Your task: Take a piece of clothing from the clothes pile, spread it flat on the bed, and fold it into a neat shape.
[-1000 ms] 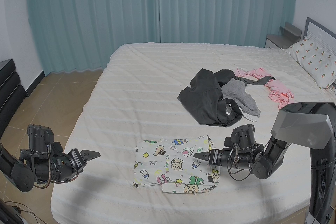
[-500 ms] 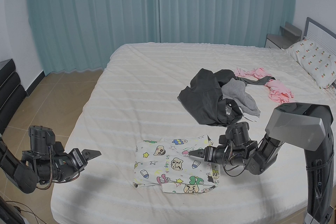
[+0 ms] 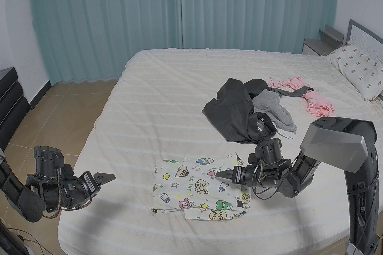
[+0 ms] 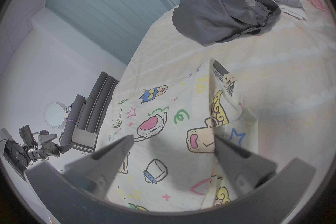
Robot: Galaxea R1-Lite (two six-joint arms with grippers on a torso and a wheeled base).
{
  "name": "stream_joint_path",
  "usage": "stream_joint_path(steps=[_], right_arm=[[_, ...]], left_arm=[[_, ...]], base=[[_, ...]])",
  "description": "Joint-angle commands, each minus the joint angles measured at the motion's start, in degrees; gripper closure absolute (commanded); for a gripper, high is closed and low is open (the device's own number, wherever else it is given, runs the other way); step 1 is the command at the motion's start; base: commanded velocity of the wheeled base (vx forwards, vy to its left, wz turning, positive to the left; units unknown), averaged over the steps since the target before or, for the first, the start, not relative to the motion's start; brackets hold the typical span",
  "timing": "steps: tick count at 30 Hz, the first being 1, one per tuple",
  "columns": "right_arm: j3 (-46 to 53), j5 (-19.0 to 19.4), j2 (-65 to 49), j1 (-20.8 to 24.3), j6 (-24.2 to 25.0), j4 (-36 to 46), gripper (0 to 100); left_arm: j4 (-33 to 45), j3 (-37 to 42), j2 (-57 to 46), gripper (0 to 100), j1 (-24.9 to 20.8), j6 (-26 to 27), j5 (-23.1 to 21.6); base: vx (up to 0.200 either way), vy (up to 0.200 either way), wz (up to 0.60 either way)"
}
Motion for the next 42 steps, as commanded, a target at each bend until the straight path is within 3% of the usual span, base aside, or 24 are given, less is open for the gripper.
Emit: stream_joint_path(steps=[1, 15, 33, 42], right_arm=[[0.5, -0.2, -0.2, 0.0, 0.2, -0.2, 100], [8.1, -0.3, -6.1, -0.3, 0.1, -3.0, 100], [9.4, -0.1, -8.6, -4.9, -0.3, -1.9, 100], [6.8, 0.1, -8.8, -6.2, -0.5, 5.3, 100]], left_arm=[[0.0, 0.0, 0.1, 0, 0.0, 0.0, 0.0], [0.0, 0.1, 0.0, 0, 0.0, 0.0, 0.0], [0.0, 0.1, 0.0, 0, 0.0, 0.0, 0.0], [0.0, 0.1, 0.1, 0, 0.0, 0.1, -0.1]], base=[[0.000, 0.000, 0.00], [0.000, 0.000, 0.00], [0.000, 0.000, 0.00], [0.000, 0.000, 0.00]])
